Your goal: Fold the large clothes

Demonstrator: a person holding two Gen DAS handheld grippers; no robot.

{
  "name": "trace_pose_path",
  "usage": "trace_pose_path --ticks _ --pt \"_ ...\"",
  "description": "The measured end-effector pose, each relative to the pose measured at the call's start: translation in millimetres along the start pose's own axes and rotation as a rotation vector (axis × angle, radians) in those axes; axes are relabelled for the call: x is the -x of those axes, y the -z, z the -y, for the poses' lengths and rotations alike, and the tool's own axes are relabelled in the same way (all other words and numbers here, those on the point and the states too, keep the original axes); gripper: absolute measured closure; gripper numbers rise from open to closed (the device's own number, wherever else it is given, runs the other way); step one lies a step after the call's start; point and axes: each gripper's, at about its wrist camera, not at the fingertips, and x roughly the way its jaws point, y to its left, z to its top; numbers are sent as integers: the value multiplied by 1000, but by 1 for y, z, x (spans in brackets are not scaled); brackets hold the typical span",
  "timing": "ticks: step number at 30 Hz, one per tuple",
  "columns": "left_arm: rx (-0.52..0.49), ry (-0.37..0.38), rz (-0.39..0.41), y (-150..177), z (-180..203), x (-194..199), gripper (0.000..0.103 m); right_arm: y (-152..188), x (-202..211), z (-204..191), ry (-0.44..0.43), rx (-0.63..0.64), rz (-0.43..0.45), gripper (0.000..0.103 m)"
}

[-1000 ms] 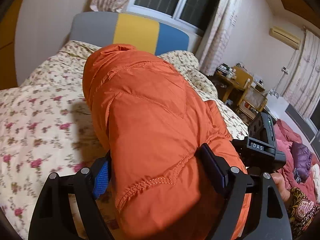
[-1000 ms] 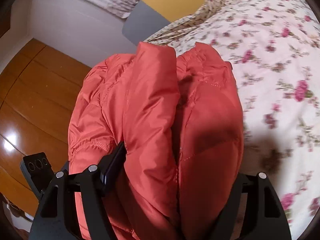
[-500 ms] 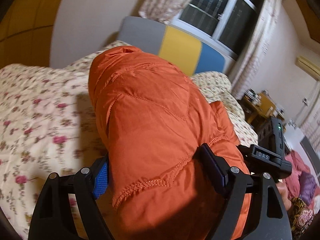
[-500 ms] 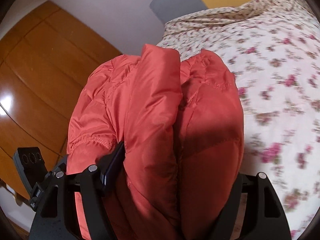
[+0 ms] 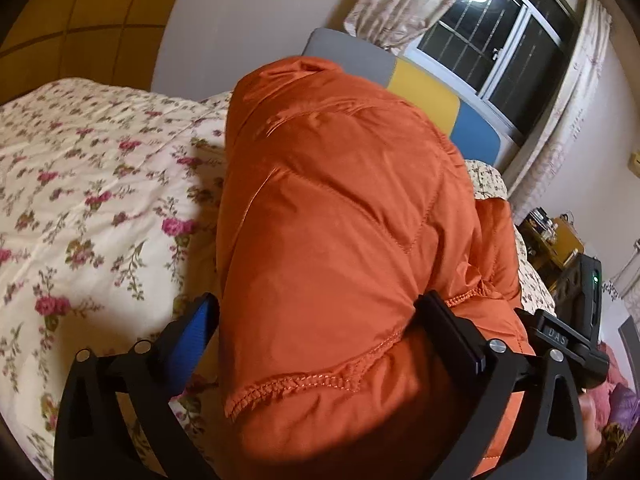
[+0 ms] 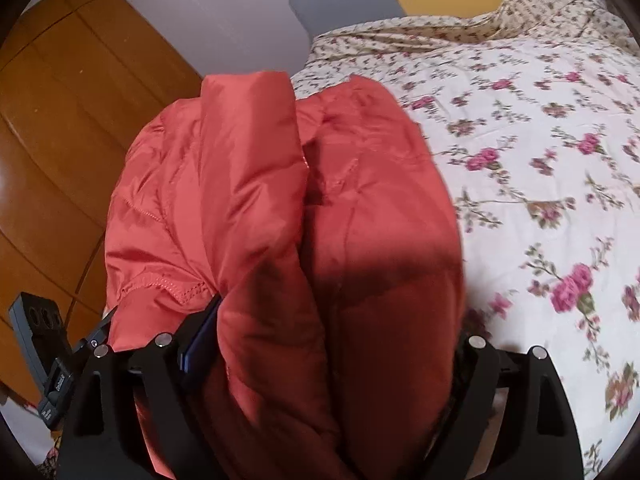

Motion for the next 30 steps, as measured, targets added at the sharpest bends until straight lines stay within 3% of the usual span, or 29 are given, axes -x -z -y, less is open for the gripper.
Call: trace_pose_path --ticks 5,11,14,19,22,27,30 --pt "-42 -66 -1 1 11 7 3 9 13 -7 114 34 51 14" --pt "-53 -105 -10 -2 17 23 3 18 41 -12 132 -25 75 12" --pt "-39 -102 -14 -6 15 32 3 18 66 -15 150 -23 132 12" --pt "-20 -101 60 -25 17 52 3 -5 103 -30 143 -7 252 12" --pt "-18 -134 80 -50 22 48 3 -32 99 -58 104 84 255 13" --pt "-75 -242 97 -88 38 26 3 -65 48 -115 93 277 168 41" --pt "-120 -316 98 -102 45 5 3 -78 8 -126 122 334 112 49"
